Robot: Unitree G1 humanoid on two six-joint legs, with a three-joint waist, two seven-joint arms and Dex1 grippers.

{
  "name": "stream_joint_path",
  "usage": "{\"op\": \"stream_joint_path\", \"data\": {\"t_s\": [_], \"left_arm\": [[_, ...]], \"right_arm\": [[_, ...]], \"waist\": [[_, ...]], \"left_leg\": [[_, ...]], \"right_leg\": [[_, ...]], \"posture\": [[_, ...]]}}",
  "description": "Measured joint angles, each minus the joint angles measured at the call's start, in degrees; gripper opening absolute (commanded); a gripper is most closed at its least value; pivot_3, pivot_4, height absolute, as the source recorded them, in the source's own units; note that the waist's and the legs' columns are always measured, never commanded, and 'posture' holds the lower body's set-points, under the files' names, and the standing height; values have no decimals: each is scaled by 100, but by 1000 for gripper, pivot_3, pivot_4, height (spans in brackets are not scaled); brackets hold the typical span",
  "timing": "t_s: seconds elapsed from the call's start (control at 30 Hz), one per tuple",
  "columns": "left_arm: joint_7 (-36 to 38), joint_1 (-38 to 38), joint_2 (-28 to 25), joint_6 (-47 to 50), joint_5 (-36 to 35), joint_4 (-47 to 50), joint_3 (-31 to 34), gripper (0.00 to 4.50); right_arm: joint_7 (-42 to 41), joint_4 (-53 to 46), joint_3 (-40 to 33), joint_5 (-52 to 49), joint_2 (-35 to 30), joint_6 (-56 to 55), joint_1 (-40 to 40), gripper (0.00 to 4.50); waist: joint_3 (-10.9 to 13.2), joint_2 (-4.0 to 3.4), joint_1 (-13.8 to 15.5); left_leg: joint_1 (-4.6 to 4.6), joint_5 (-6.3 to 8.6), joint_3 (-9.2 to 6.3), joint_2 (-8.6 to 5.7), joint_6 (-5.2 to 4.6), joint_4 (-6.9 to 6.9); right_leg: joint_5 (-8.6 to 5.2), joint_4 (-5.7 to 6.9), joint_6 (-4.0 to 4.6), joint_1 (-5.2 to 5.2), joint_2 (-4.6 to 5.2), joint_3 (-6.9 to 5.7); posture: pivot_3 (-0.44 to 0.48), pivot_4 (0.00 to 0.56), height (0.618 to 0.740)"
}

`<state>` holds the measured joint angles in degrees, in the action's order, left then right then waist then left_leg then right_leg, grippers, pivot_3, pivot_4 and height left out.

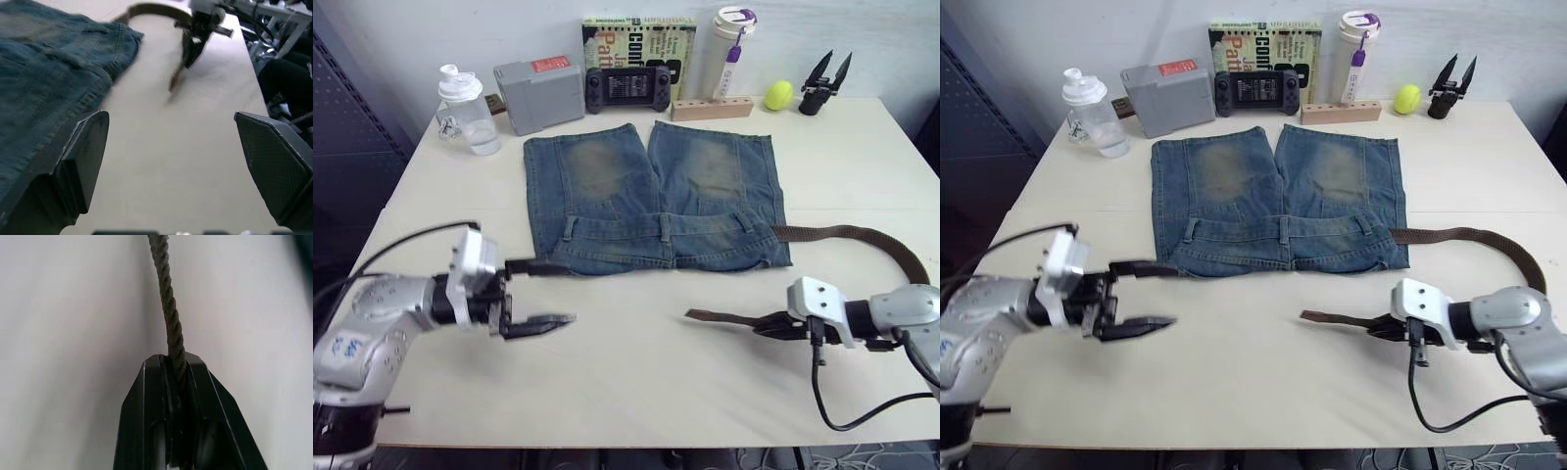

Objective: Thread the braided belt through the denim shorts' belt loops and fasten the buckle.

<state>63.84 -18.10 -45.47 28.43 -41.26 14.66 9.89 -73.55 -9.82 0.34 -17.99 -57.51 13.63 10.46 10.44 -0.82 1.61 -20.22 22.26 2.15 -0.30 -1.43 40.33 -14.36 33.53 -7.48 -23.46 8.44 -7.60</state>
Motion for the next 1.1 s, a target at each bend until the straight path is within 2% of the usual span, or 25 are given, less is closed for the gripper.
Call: {"op": "stream_joint_path", "data": {"t_s": [0.07,0.23,0.33,0.47,0.73,0.77,0.83,0.93,0.97,1.0,1.07,1.1], "left_arm": [[20,-493,241,61,-2,-128,-260,4500],[120,-832,901,365,-45,-213,-997,4500],[228,-835,1005,351,105,-229,-1319,4500],[249,-924,1165,300,231,-410,-1446,4500],[248,-1066,1476,-141,937,-700,-1991,4500],[255,-1066,1490,-170,991,-714,-2030,3959],[247,-1064,1548,-270,1141,-799,-2108,3440],[131,-1067,1703,-288,1190,-875,-2097,1985],[123,-1071,1731,-290,1197,-877,-2096,1687],[123,-1073,1738,-292,1203,-877,-2095,1082],[123,-1075,1739,-294,1211,-881,-2082,212],[123,-1075,1740,-295,1214,-887,-2070,42]], "right_arm": [[47,-372,7,-111,14,200,329,109],[220,-704,208,-145,177,592,706,109],[290,-898,248,-173,189,789,800,109],[320,-1048,281,-179,192,905,852,109],[405,-1208,314,-279,214,1066,858,109],[410,-1225,314,-291,214,1070,859,0],[416,-1236,314,-316,213,1073,858,0],[417,-1237,313,-364,213,1073,855,0],[418,-1238,313,-371,213,1073,855,0],[421,-1240,313,-379,213,1073,853,0],[426,-1244,313,-397,213,1080,851,0],[437,-1252,313,-404,213,1100,851,0]], "waist": [[0,0,-1],[2,4,-19],[2,4,-24],[2,4,-3],[2,4,-12],[2,5,-11],[2,5,-6],[2,5,-6],[2,5,-6],[2,5,-9],[2,5,-11],[2,5,-10]], "left_leg": [[0,3,-2,-1,1,2],[-6,5,0,-13,2,3],[-5,6,2,-12,3,3],[-6,6,1,-12,3,8],[-9,6,1,-14,2,11],[-9,6,1,-14,2,12],[-9,6,1,-15,2,12],[-10,6,0,-13,1,13],[-10,6,0,-13,1,13],[-10,6,0,-13,1,13],[-10,6,0,-13,1,13],[-10,6,0,-12,1,13]], "right_leg": [[0,1,0,1,0,-1],[0,0,0,-3,-4,-5],[0,0,0,-5,-10,-4],[0,0,0,-4,-10,-4],[0,1,0,-5,-10,-4],[0,1,0,-5,-10,-4],[0,1,0,-4,-10,-4],[0,1,0,-4,-10,-4],[0,1,0,-4,-10,-4],[0,1,0,-4,-10,-4],[0,2,0,-5,-10,-4],[0,2,0,-5,-10,-5]], "posture": [[0,150,726],[0,150,726],[0,150,726],[0,150,726],[0,150,726],[0,150,726],[0,150,726],[0,150,726],[0,150,726],[0,150,726],[0,150,726],[0,150,726]]}}
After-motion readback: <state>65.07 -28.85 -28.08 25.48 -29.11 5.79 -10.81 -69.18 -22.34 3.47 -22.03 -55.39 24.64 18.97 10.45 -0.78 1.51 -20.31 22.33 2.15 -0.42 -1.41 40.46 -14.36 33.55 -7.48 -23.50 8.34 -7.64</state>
